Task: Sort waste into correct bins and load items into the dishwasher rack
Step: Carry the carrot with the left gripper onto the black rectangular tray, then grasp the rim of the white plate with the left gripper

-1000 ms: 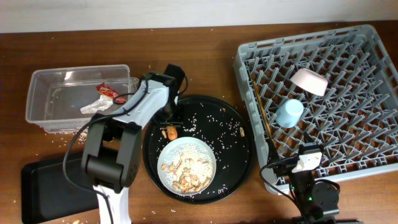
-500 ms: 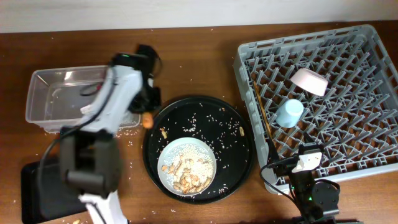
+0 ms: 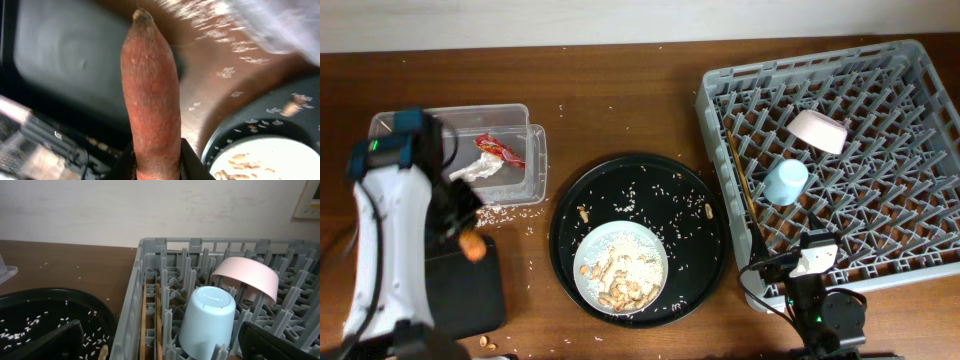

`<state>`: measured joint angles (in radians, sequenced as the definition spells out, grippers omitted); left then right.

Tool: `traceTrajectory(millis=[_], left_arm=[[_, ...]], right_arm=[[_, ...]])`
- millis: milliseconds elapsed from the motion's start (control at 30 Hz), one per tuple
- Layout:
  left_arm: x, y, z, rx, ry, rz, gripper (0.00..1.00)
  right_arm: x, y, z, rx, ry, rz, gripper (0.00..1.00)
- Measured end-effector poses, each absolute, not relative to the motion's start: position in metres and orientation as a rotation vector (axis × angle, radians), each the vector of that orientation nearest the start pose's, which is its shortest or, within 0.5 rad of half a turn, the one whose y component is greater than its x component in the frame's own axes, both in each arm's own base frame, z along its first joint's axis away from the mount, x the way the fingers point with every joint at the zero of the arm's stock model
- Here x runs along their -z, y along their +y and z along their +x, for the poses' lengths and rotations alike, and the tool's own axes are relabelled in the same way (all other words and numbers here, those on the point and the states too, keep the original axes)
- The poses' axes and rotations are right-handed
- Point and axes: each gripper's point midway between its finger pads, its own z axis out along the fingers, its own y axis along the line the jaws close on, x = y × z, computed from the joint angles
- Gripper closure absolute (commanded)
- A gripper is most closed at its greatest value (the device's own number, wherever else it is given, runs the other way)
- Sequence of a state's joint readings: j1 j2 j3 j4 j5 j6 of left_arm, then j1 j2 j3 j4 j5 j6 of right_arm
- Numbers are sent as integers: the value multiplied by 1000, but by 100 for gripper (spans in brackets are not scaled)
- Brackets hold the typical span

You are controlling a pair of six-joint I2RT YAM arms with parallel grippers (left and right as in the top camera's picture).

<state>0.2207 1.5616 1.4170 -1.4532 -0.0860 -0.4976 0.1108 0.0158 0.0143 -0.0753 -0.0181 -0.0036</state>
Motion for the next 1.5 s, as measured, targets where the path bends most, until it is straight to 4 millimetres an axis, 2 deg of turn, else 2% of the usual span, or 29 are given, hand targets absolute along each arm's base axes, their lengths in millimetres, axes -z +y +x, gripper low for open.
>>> traceTrajectory(millis=[33,67,200,333,367,400,467,500,600,733,800,867,1000,1100,1200,1333,1467,1500], left_arm=[[-150,76,239,-141,2939,-1190,79],[-144,82,233,-129,2895,-1261,74],[-116,102,206,-84,2725,-1524,74],[-79,109,189,-38,2660,-1684,75],[-71,107,185,-18,2659,-1710,74],[-66,104,181,-1,2664,-1732,66],[-66,102,182,24,2666,-1728,39],[-68,101,184,47,2668,-1727,33],[-87,96,194,132,2662,-1711,33],[-127,92,227,232,2635,-1564,37],[-147,74,249,272,2675,-1374,42],[-154,49,262,275,2738,-1184,45],[-154,-40,275,220,2892,-619,46],[-146,-99,271,121,2928,-235,46],[-131,-138,265,49,2942,16,47],[-106,-178,257,21,2958,336,48],[-84,-208,234,-20,2981,580,51],[-79,-214,229,-29,2983,629,56]], right_arm=[[-158,30,244,-97,1646,-108,2],[-158,30,244,-96,1646,-108,2],[-158,30,244,-96,1646,-108,2],[-158,30,244,-96,1646,-108,2],[-158,30,244,-96,1646,-108,2],[-158,30,244,-97,1646,-108,2],[-158,30,244,-97,1646,-108,2],[-158,30,244,-96,1646,-108,2],[-158,30,244,-97,1646,-108,2],[-158,30,244,-97,1646,-108,2],[-158,30,244,-96,1646,-107,2],[-158,30,244,-96,1646,-108,2],[-158,30,244,-96,1646,-108,2],[-158,30,244,-96,1646,-108,2],[-158,30,244,-97,1646,-108,2],[-158,30,244,-97,1646,-108,2],[-158,30,244,-96,1646,-108,2],[-158,30,244,-97,1646,-108,2]])
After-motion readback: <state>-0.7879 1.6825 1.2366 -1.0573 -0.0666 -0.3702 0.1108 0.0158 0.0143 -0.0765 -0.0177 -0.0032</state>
